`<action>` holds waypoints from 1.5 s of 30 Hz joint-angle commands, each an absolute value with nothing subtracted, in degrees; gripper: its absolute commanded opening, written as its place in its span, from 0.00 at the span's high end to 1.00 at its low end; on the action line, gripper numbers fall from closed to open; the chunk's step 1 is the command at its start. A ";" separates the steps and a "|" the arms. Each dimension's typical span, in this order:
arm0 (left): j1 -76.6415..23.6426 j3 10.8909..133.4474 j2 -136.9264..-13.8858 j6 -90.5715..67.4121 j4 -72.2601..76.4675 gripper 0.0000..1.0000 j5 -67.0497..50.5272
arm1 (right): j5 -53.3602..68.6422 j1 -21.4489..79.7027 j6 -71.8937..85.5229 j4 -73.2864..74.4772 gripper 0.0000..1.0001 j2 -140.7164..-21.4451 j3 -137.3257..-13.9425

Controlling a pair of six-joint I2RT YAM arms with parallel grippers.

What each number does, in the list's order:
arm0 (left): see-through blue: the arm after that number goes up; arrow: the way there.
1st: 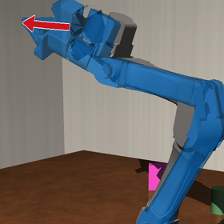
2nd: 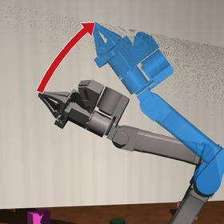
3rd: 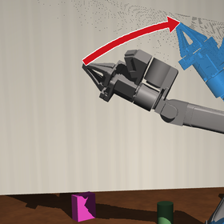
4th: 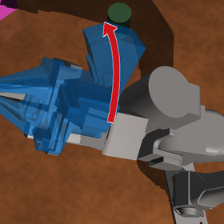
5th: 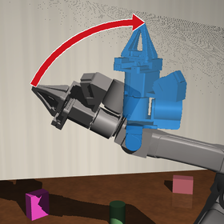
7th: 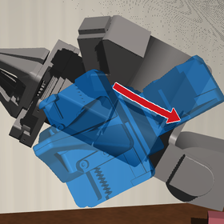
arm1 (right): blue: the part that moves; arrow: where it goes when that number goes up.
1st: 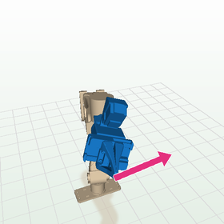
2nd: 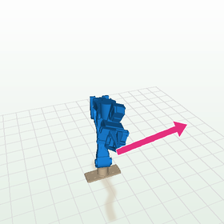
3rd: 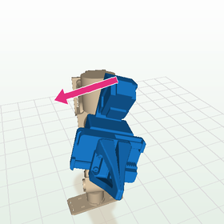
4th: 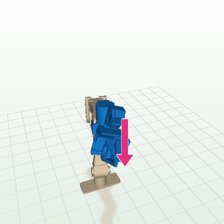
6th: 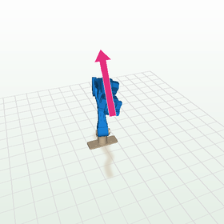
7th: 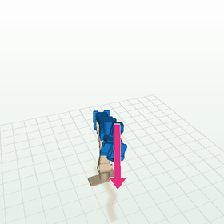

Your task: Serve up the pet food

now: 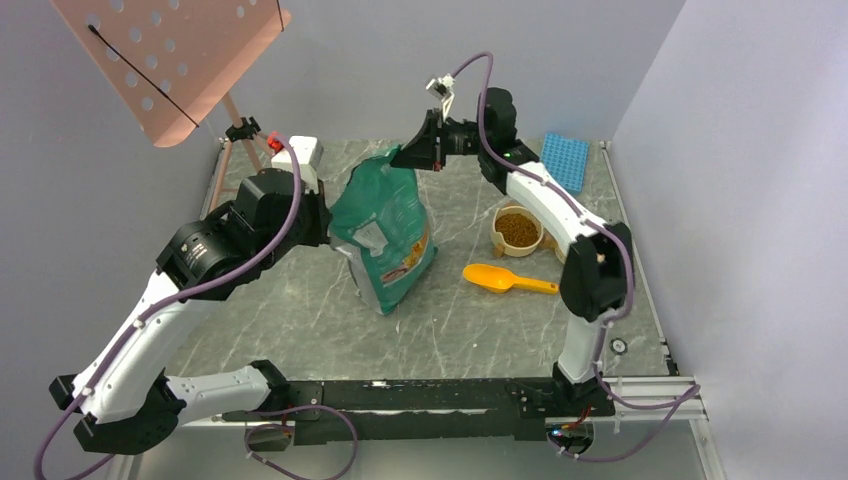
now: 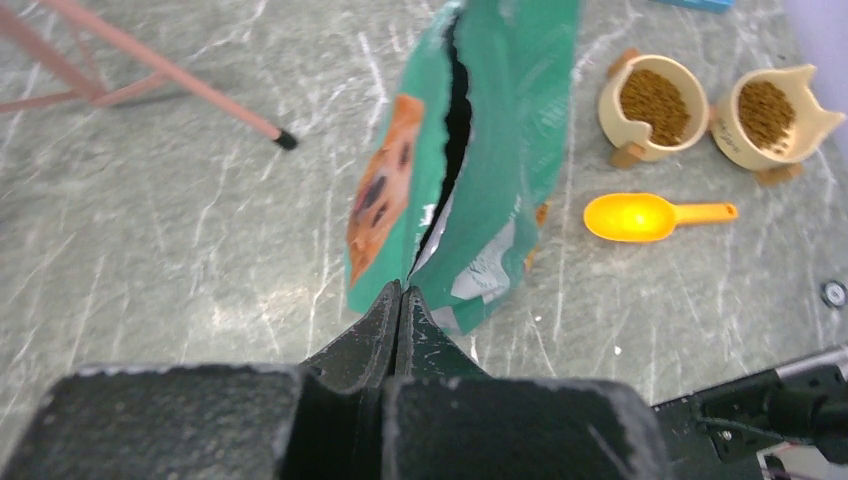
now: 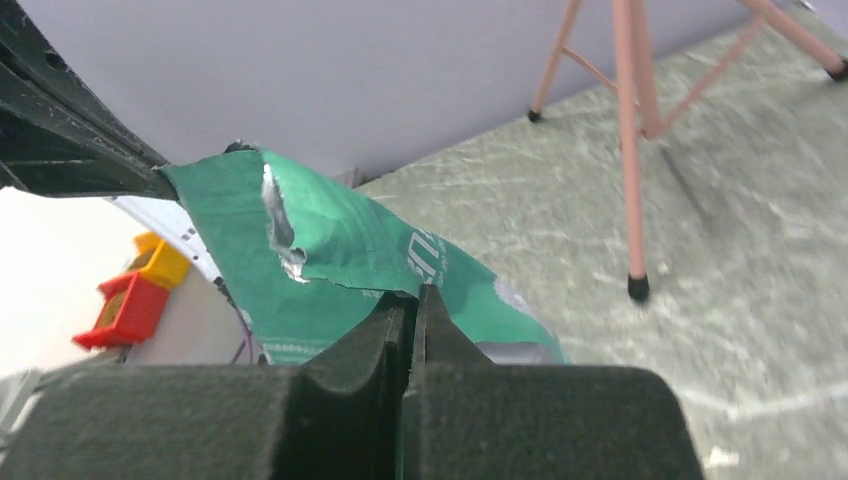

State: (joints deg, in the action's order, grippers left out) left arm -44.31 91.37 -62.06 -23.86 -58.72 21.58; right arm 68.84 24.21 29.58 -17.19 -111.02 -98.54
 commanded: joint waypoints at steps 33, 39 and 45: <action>-26.14 84.46 -54.54 -96.60 -46.74 0.24 -18.00 | 22.19 35.16 8.62 22.29 1.00 -59.28 -70.14; -26.45 89.96 -53.19 -109.34 -54.86 0.01 -6.07 | 20.98 35.63 6.75 25.52 1.00 -59.61 -72.64; -28.57 97.58 -62.08 -113.10 -65.70 0.07 -14.08 | 20.12 36.36 6.07 25.08 1.00 -59.15 -72.83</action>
State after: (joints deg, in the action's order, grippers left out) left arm -26.92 91.79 -57.10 -106.94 -58.85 -9.69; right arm 22.44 35.99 7.79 25.71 -61.65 -69.49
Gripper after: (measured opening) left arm 0.926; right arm 0.031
